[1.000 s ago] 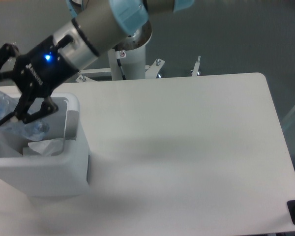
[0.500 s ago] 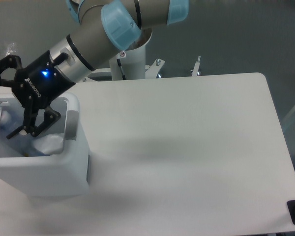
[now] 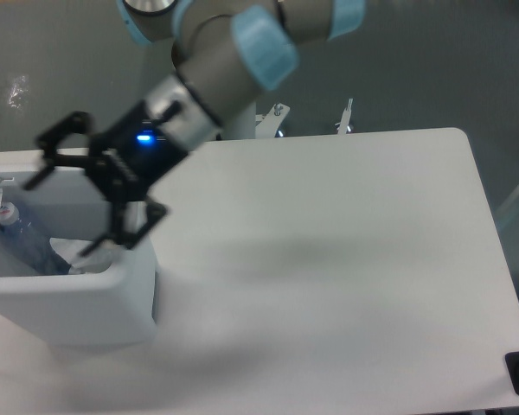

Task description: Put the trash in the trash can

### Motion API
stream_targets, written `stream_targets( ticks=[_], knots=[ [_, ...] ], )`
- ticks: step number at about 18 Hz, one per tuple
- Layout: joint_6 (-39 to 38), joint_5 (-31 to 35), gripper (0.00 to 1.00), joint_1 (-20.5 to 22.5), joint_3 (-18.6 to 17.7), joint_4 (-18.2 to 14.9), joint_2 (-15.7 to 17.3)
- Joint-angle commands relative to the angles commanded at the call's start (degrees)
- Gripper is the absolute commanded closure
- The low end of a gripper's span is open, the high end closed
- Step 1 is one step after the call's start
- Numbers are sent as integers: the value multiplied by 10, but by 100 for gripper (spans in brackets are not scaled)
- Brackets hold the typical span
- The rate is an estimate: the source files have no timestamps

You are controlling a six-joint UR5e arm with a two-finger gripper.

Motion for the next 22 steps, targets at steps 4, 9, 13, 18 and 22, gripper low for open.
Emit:
stream_targets(
  ticks=[4, 9, 13, 18, 22],
  knots=[
    [24, 0, 0, 65, -3, 0, -9],
    [96, 3, 0, 137, -5, 2, -56],
    [135, 137, 0, 152, -1, 2, -65],
    [256, 373, 0, 144, -4, 4, -69],
    [295, 457, 0, 136, -5, -1, -65]
  ],
)
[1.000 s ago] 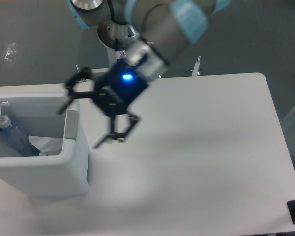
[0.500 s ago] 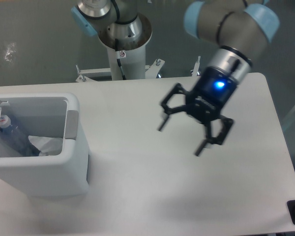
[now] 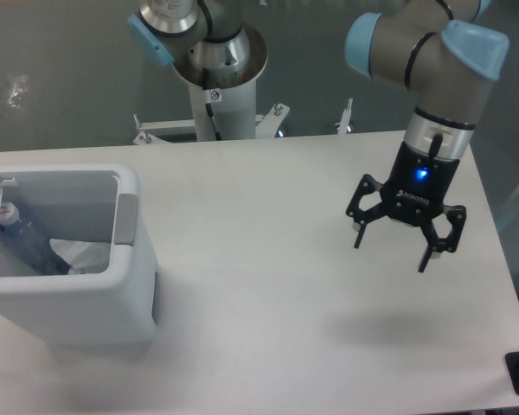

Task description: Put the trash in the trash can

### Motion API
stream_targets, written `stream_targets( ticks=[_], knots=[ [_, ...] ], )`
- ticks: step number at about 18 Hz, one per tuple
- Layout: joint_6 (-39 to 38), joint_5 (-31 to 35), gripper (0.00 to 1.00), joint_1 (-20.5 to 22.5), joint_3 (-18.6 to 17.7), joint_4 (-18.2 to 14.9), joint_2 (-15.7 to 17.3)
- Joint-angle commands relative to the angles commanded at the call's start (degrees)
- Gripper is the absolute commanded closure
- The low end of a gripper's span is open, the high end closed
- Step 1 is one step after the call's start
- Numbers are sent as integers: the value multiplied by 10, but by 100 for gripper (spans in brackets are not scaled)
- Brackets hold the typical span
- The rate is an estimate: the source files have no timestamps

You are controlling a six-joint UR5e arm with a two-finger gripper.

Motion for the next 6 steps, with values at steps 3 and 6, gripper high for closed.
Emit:
stream_targets(
  ticks=[3, 6],
  knots=[
    [1, 100, 0, -47, -6, 0, -3],
    [-1, 186, 0, -81, -15, 0, -11]
  ],
)
